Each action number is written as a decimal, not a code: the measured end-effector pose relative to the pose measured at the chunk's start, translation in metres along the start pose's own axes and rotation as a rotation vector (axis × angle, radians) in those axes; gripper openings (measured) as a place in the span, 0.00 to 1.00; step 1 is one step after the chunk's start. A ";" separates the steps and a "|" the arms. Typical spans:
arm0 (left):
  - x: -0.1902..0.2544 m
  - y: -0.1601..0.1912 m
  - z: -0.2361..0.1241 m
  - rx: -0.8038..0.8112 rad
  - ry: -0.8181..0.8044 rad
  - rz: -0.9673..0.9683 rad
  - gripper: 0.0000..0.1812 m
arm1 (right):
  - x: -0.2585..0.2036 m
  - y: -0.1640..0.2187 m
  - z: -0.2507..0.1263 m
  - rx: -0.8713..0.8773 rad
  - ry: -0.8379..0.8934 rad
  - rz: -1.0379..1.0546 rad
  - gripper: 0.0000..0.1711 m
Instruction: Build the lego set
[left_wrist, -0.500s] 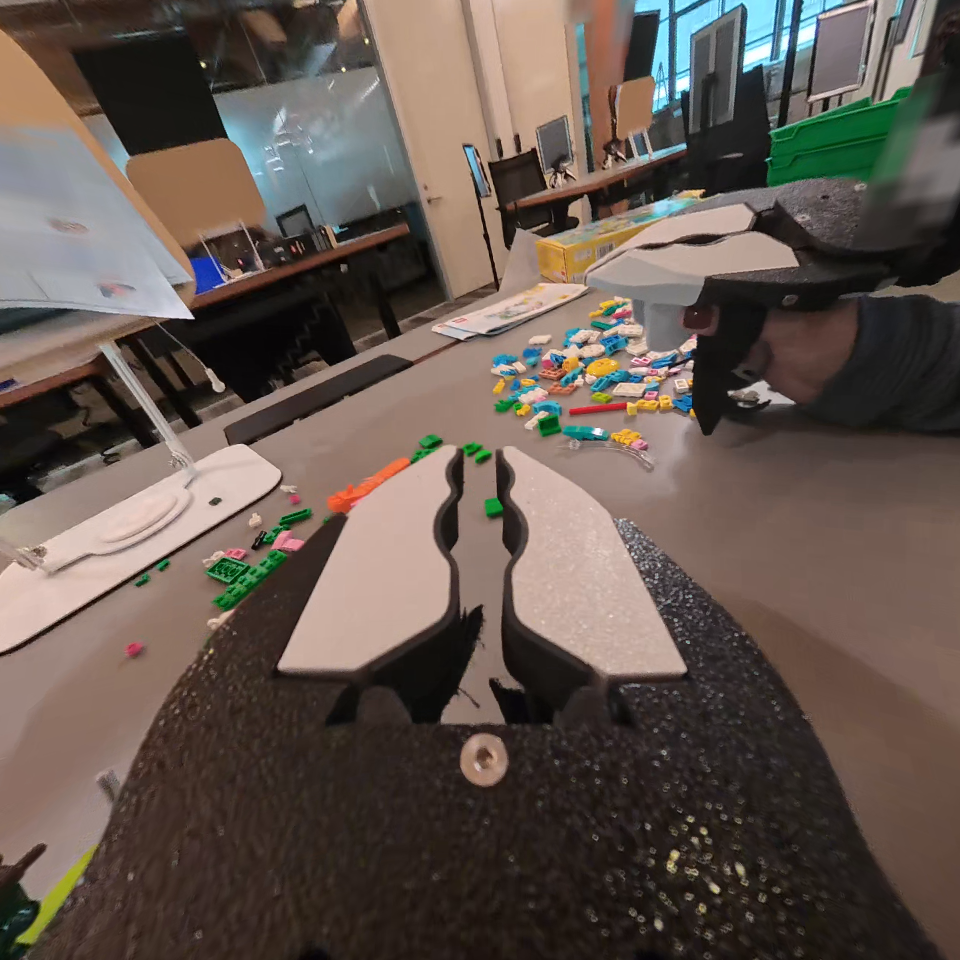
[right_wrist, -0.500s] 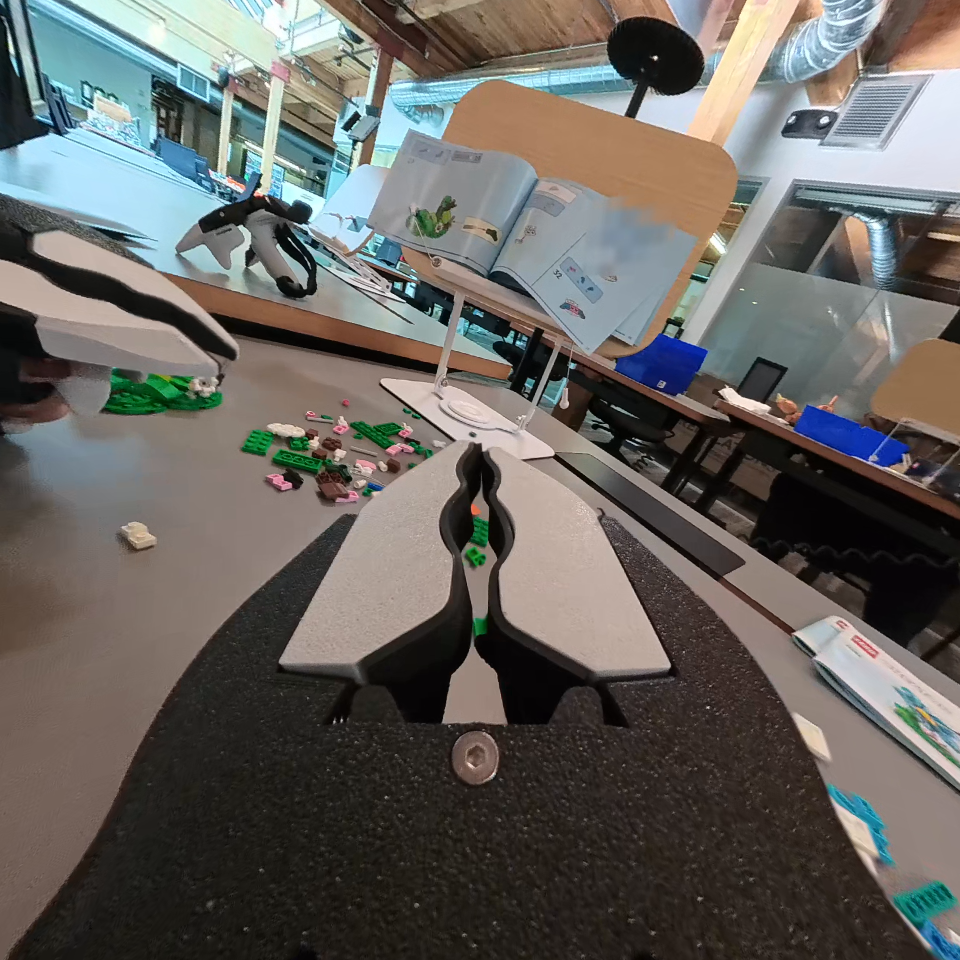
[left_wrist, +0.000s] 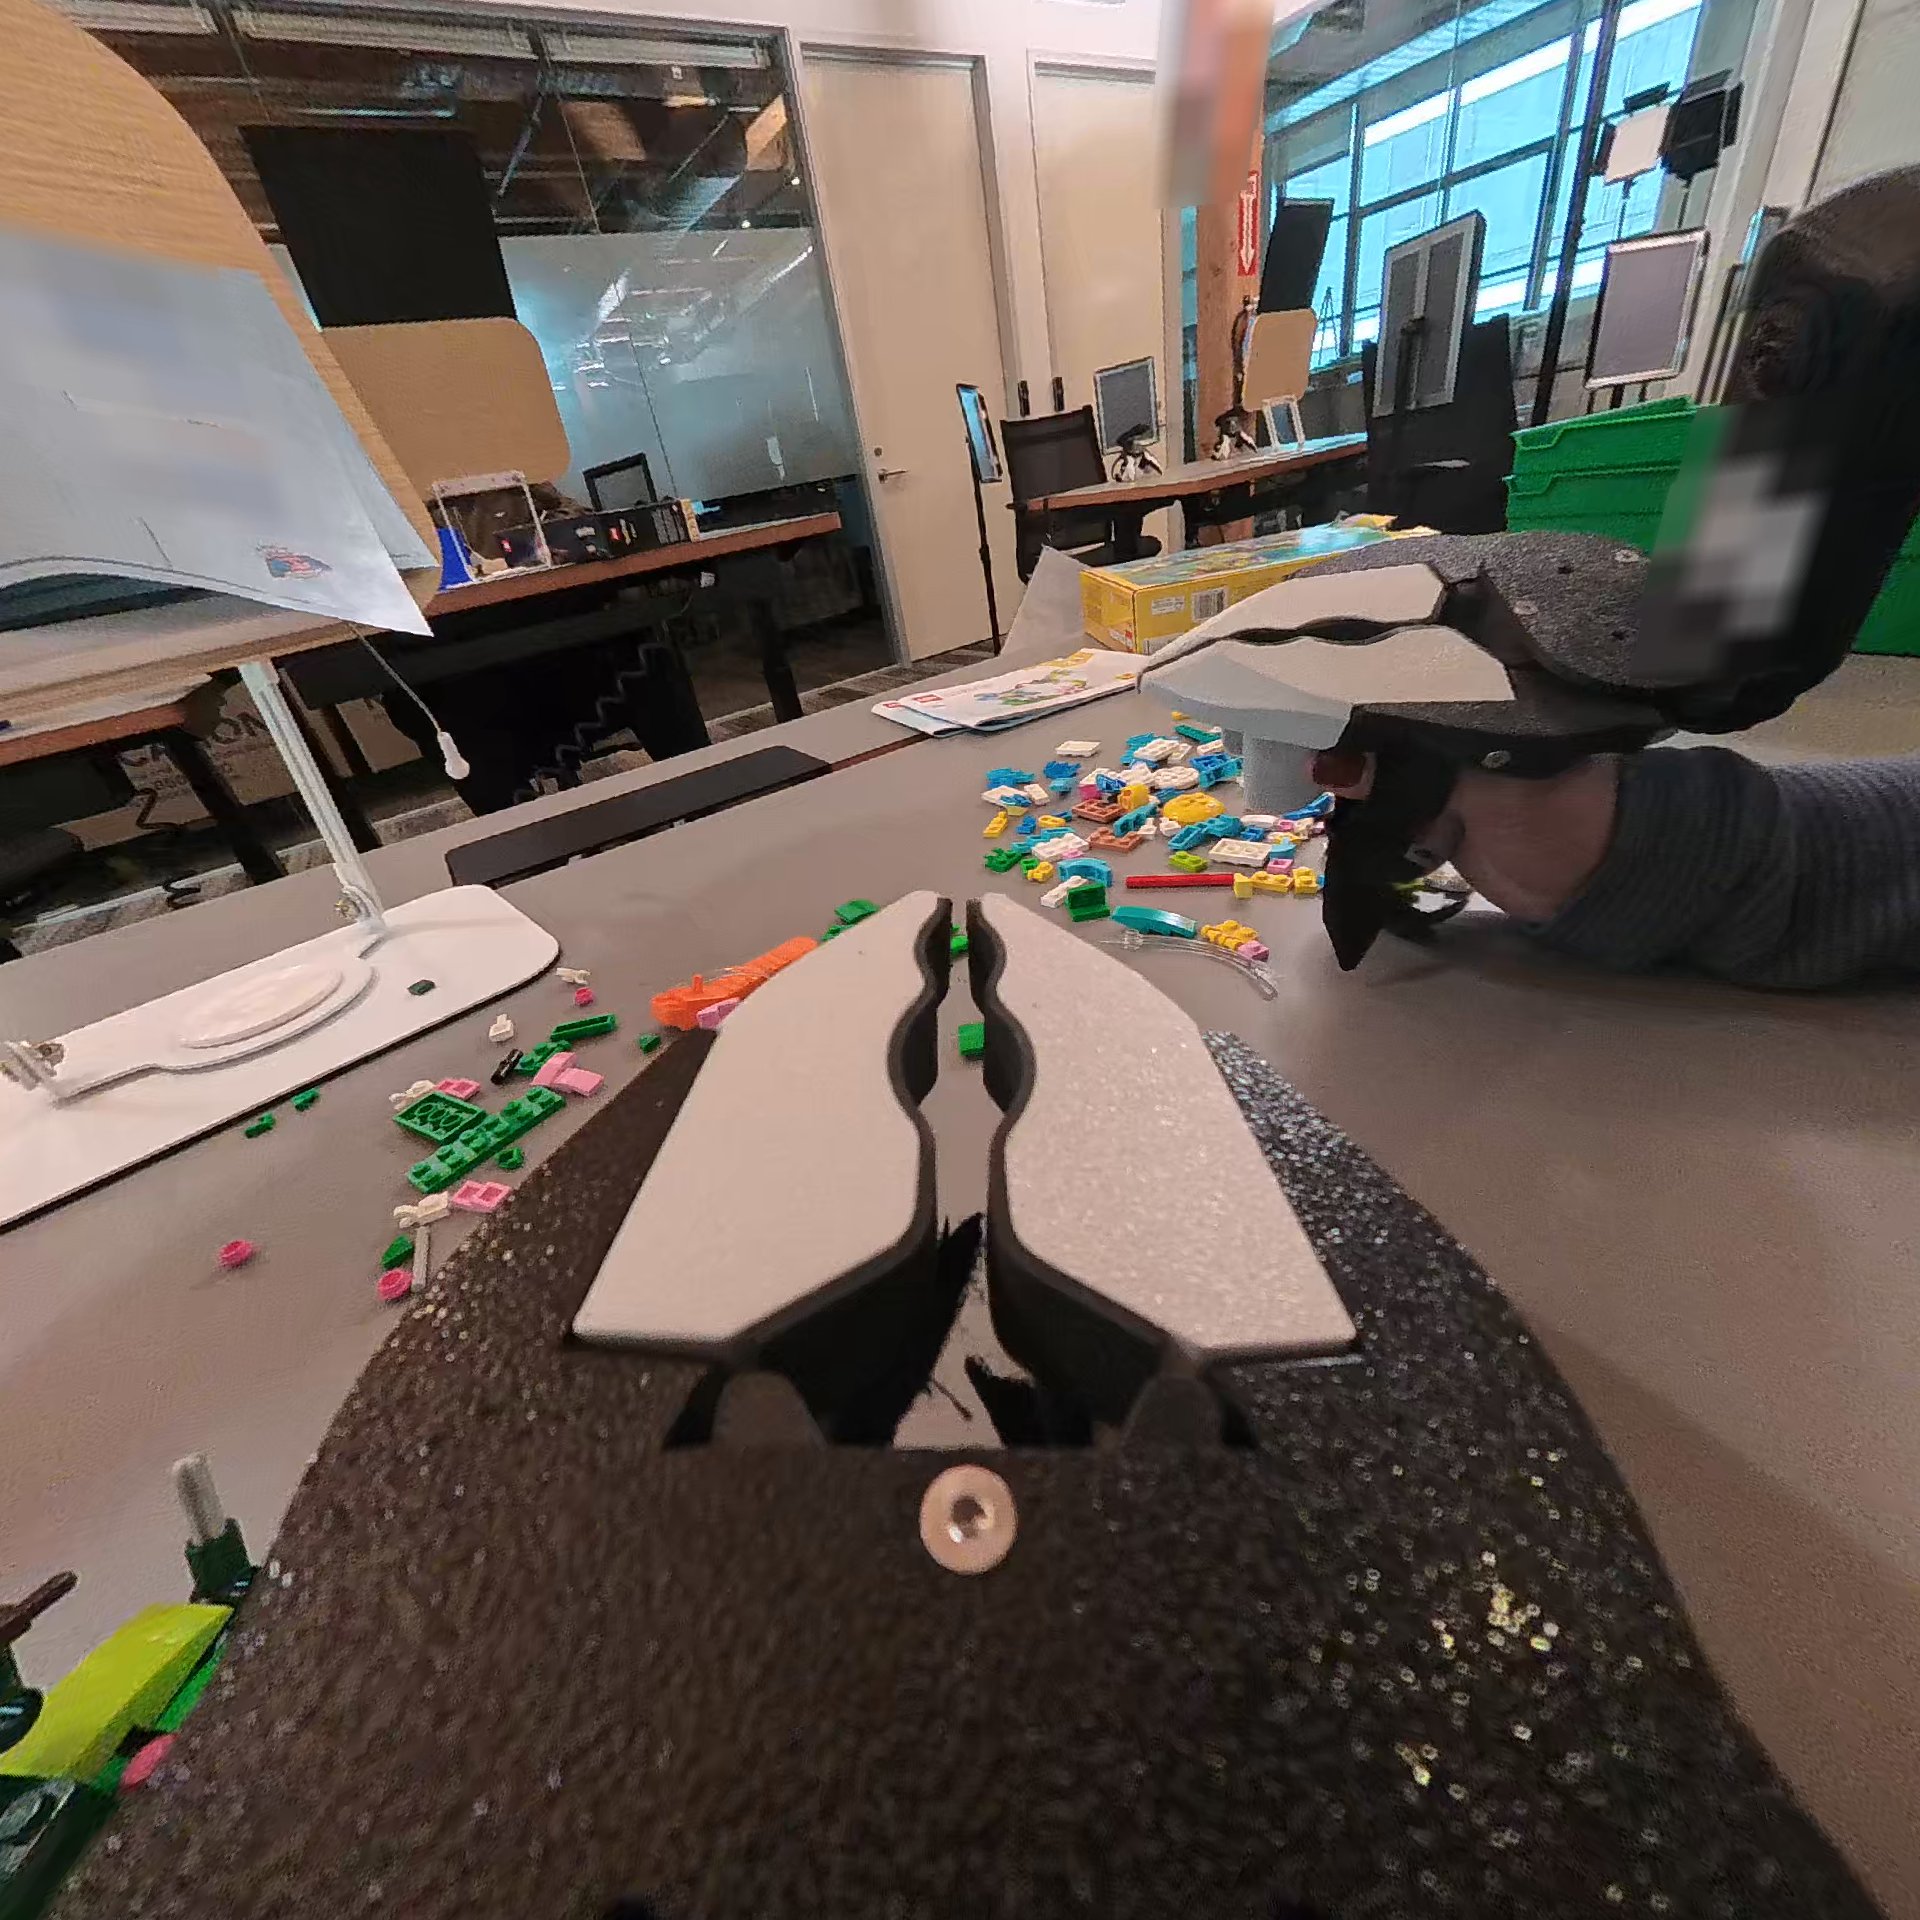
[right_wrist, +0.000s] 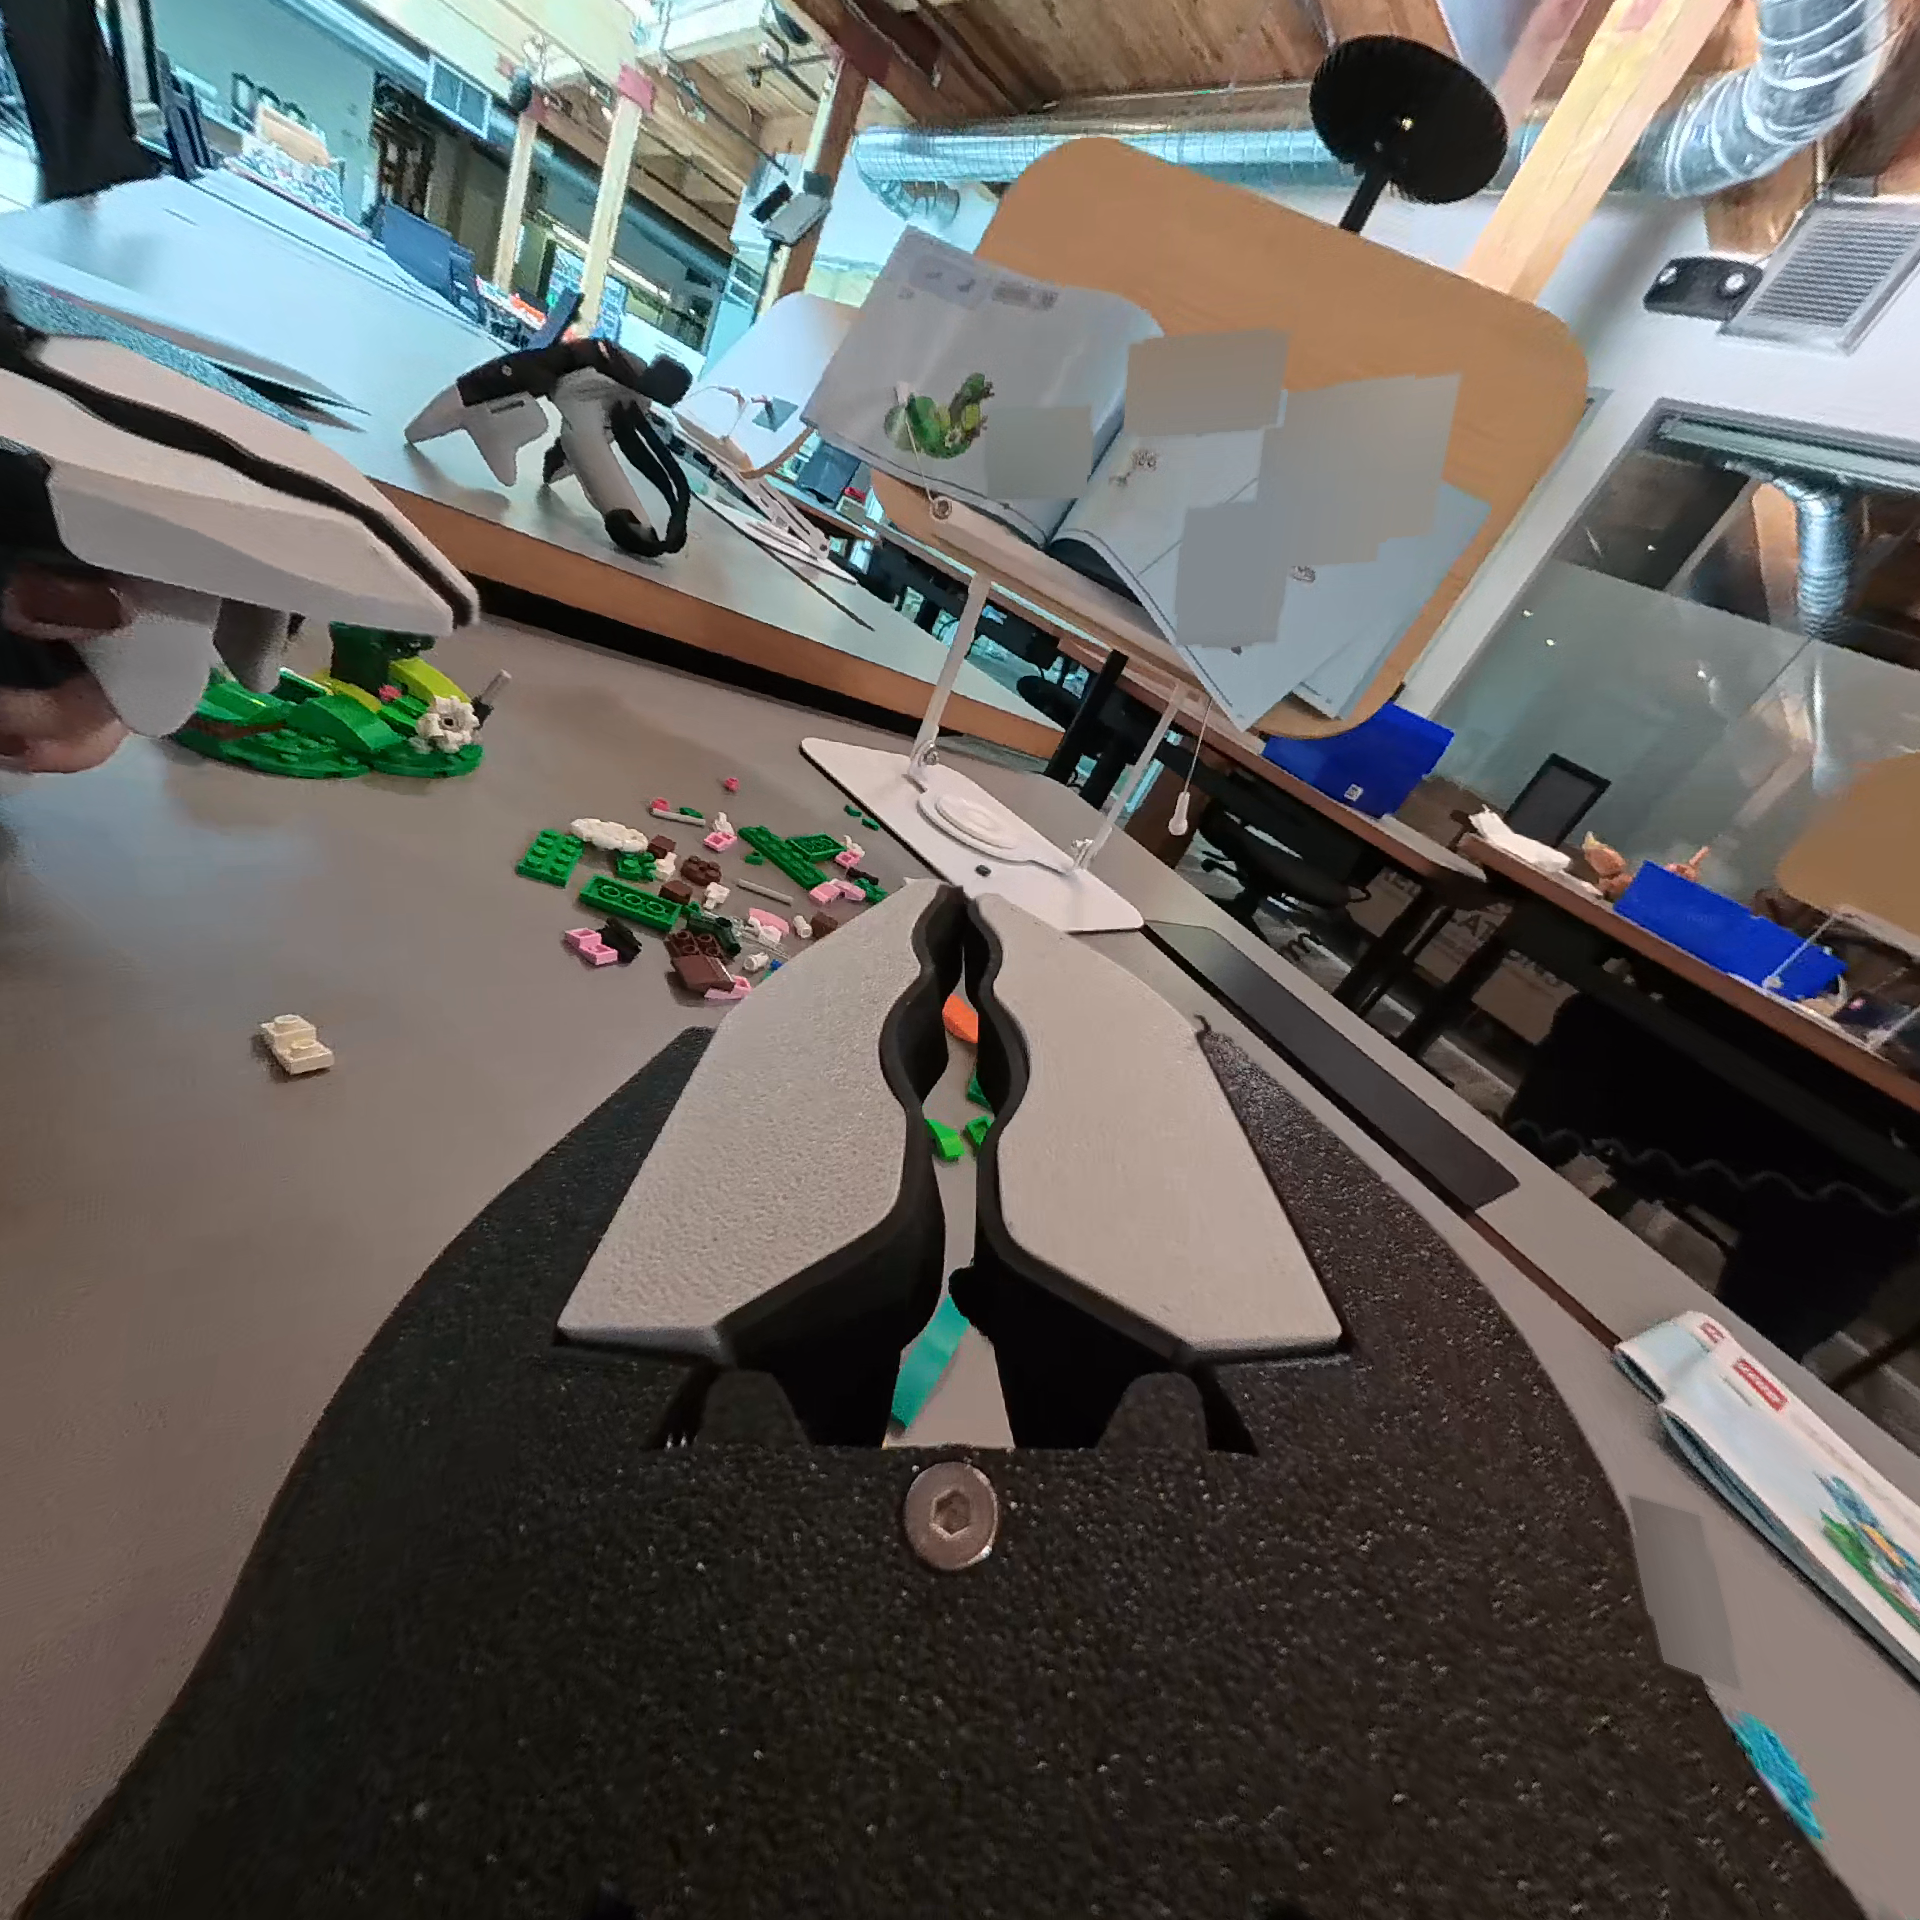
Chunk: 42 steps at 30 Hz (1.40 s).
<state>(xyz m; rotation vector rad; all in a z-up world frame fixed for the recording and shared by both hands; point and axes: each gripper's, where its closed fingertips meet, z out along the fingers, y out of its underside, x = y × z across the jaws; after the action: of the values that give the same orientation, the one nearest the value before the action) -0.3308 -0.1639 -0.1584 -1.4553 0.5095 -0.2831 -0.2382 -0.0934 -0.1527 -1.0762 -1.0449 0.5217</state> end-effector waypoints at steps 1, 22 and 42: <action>0.000 0.000 0.000 -0.002 0.001 -0.002 0.01 | 0.000 -0.001 0.000 0.006 0.000 0.005 0.00; -0.003 0.002 0.004 -0.008 0.006 -0.033 0.00 | 0.197 0.021 -0.150 0.067 0.772 0.150 0.06; -0.004 -0.001 0.001 0.018 0.002 -0.052 0.00 | 0.233 0.046 -0.185 -0.199 0.849 -0.062 0.03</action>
<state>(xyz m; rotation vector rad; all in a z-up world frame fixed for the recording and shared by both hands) -0.3341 -0.1608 -0.1571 -1.4524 0.4698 -0.3296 0.0354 0.0236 -0.1107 -1.2654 -0.3750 -0.1135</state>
